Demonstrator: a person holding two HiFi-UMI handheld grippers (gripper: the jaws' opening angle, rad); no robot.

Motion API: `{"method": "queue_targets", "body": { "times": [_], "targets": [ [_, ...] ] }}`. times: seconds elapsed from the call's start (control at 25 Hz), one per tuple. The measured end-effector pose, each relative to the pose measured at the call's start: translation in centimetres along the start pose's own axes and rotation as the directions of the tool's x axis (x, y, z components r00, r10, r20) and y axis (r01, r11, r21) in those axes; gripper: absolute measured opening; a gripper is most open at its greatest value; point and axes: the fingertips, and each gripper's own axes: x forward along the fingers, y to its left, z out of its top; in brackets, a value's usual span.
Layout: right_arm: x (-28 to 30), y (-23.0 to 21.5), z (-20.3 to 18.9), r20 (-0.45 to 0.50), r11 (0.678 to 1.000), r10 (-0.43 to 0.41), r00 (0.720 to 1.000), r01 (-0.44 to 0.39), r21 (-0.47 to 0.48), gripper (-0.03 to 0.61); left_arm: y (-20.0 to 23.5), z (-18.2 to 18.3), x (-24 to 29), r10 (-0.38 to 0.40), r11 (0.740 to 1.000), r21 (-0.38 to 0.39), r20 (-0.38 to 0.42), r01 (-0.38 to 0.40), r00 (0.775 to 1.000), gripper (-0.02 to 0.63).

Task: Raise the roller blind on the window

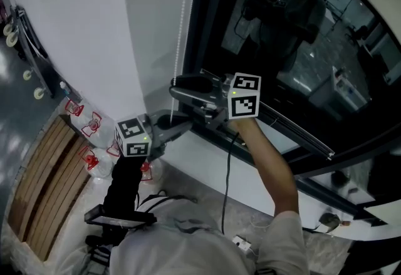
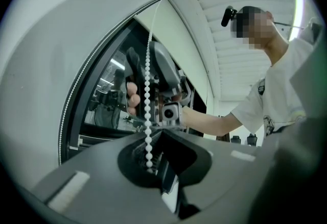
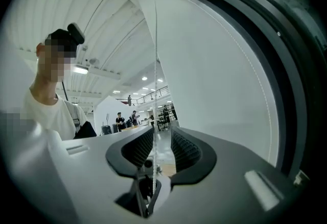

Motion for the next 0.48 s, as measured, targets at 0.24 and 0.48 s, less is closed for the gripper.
{"method": "queue_targets", "body": {
  "times": [0.24,0.48],
  "targets": [
    [-0.4,1.4,9.0,0.119,0.993,0.030,0.992,-0.016,-0.114,0.106,-0.1,0.1,-0.1,0.002,1.000,0.010,0.001,-0.002,1.000,-0.002],
    [-0.1,2.7,17.4,0.182,0.974,0.042,0.982,0.001,-0.229,0.100,-0.4,0.1,0.0,0.001,1.000,0.009,-0.004,-0.001,1.000,-0.002]
  ]
}}
